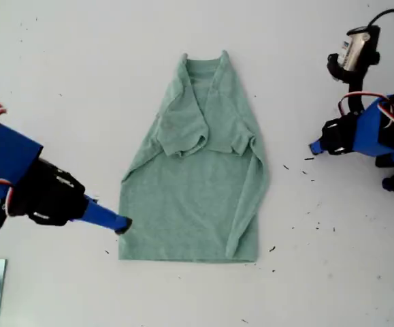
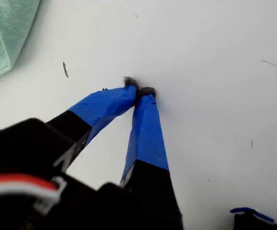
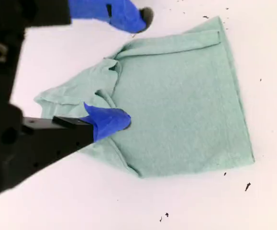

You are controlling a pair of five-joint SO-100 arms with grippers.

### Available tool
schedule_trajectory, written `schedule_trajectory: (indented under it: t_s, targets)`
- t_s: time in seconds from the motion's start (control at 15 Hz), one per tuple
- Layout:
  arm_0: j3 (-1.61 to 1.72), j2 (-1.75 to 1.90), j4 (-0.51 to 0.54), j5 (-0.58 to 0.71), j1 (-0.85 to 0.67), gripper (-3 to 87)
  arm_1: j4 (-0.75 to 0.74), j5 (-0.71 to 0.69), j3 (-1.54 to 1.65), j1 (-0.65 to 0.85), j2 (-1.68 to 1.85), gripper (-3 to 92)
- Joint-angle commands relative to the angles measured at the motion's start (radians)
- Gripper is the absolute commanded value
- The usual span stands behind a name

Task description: Fold t shirt

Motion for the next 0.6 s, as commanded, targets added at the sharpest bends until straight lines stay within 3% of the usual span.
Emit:
schedule_trajectory:
  t_s: [0.0, 0.07, 0.2, 0.27, 0.47, 0.53]
  targets:
    - [0.118, 0.015, -0.015, -0.132, -0.002, 31.3, -0.034, 0.003, 0.006, 0.003, -0.015, 2.3]
    - [0.239, 0.011, -0.069, -0.176, -0.018, 31.4, -0.034, 0.003, 0.008, 0.002, -0.015, 2.3]
    - [0.468, 0.015, -0.324, -0.198, -0.026, 31.1, -0.035, 0.006, 0.008, 0.000, -0.014, 2.3]
    - [0.534, 0.008, -0.403, -0.222, -0.025, 30.8, -0.035, 0.011, 0.009, -0.005, -0.014, 2.3]
    - [0.660, -0.069, -0.606, -0.241, -0.018, 30.3, -0.034, 0.012, 0.015, -0.009, -0.003, 2.3]
    - [0.643, -0.140, -0.623, -0.252, -0.018, 30.1, -0.034, 0.011, 0.015, -0.009, -0.003, 2.3]
